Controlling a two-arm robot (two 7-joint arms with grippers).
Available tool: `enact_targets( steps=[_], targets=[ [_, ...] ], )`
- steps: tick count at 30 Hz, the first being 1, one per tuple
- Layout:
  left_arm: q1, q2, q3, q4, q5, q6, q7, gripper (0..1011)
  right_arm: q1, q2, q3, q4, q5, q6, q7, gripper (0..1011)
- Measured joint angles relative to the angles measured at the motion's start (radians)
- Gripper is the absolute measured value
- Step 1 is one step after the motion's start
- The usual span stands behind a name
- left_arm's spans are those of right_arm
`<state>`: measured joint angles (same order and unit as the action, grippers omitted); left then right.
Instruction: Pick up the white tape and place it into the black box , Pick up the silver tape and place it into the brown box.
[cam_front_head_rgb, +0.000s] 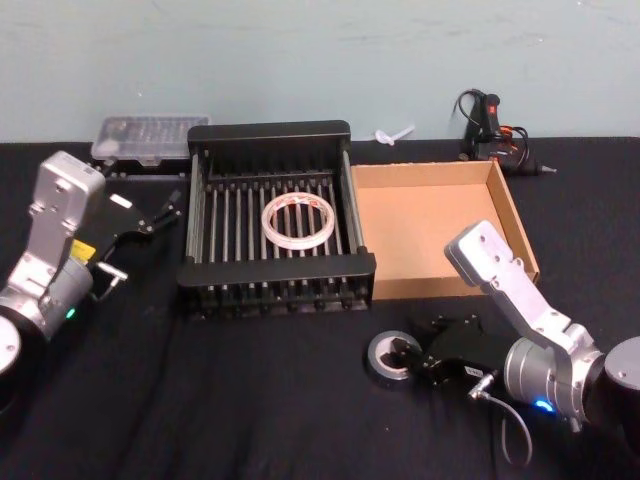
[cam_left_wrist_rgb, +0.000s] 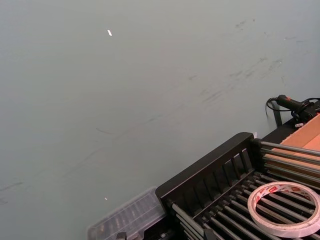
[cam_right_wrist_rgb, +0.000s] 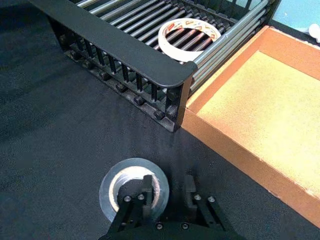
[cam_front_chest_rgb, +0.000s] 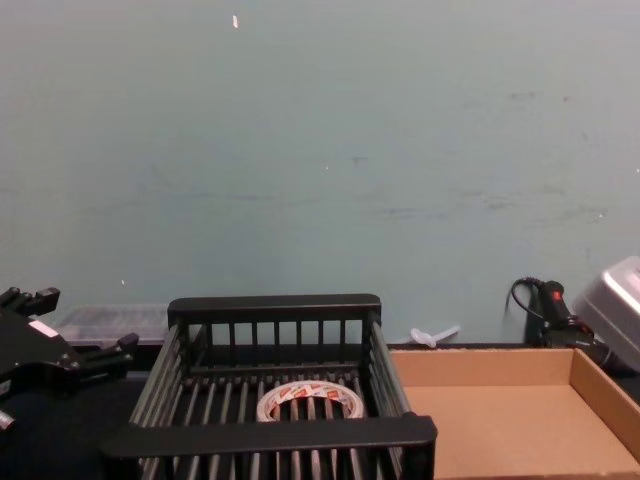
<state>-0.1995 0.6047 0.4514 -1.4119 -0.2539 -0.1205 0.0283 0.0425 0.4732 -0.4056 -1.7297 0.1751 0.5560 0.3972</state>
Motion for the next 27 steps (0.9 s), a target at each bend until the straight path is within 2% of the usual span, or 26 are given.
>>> enact_targets(
  steps=[4, 5, 9, 19, 27],
  targets=[
    [0.0, 0.0, 0.0, 0.0, 0.0, 0.0, 0.0, 1001, 0.0, 0.0, 0.0, 0.0, 0.0, 0.0, 0.0, 301],
    [0.0, 0.0, 0.0, 0.0, 0.0, 0.0, 0.0, 1001, 0.0, 0.0, 0.0, 0.0, 0.001, 0.0, 0.0, 243],
    [0.0, 0.0, 0.0, 0.0, 0.0, 0.0, 0.0, 1001, 0.0, 0.0, 0.0, 0.0, 0.001, 0.0, 0.0, 158],
    [0.0, 0.0, 0.0, 0.0, 0.0, 0.0, 0.0, 1002, -0.001, 0.0, 0.001, 0.0, 0.002, -0.004, 0.003, 158],
    [0.0, 0.0, 0.0, 0.0, 0.0, 0.0, 0.0, 1001, -0.008, 0.014, 0.012, -0.008, 0.024, -0.047, 0.028, 158]
  ],
)
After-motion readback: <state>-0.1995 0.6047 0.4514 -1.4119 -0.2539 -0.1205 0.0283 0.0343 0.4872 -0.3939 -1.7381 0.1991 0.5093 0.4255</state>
